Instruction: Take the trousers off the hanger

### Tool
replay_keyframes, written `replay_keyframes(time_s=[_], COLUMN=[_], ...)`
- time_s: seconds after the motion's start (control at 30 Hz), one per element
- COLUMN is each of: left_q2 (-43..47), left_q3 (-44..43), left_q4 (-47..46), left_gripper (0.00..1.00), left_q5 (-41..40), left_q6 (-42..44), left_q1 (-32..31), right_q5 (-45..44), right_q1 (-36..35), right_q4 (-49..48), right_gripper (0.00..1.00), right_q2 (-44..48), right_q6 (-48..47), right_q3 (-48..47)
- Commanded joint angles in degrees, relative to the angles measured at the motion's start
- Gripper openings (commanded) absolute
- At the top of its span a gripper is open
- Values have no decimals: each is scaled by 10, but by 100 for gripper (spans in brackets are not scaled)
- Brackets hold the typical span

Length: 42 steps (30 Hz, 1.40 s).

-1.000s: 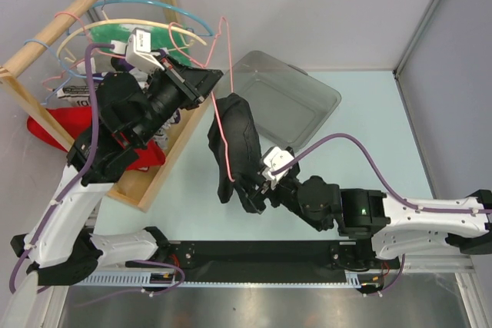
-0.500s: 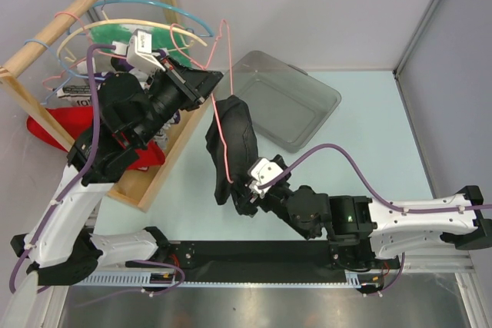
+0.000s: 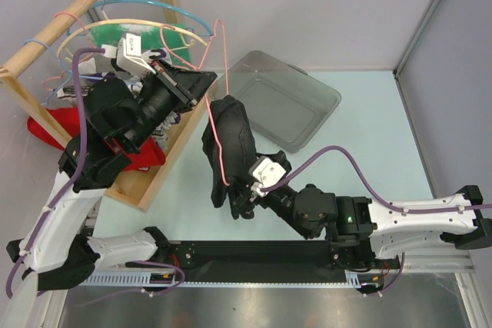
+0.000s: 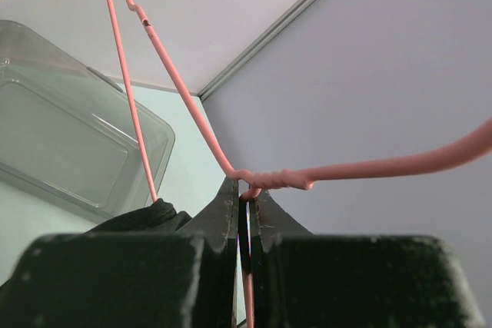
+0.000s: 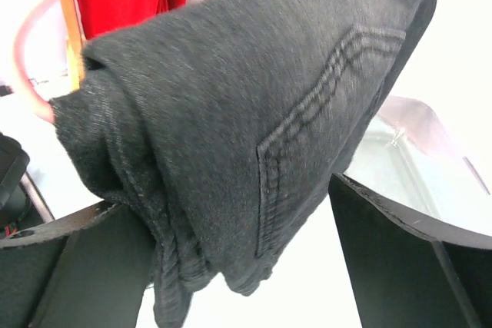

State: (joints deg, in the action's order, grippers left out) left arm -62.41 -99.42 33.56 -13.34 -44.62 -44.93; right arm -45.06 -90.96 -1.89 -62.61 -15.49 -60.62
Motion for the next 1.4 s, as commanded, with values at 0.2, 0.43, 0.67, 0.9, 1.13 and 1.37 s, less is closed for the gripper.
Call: replay_keyframes(time_s=[0.2,0.43,0.67,0.9,1.13,1.37], left_q2=[32,36,42,51,60,70], left_q3=[13,23,59,106,138,166], left_q4=[-65,-55,-41,-25,-13,-3], left_gripper=[0,0,0,0,0,1], left_q5=[2,-12,-19,-24,-32,-35], left_q6=[-26,-5,44,71,91,108], left_q1=[1,1,1,1,1,1], right_q5=[13,2,-35,-46,-47,-40], right_q1=[0,-2,-5,-5,-10,-28], right_q4=[-168,-189,-220,-268,-291,-310], right_gripper=[44,0,0,0,0,0], right_q2=[-3,-22,-11,-6,-1,-8], right_q6=[-101,-121,-130,-144,-168,-232], right_q3=[-6,-16,-36,-59,-71,-108])
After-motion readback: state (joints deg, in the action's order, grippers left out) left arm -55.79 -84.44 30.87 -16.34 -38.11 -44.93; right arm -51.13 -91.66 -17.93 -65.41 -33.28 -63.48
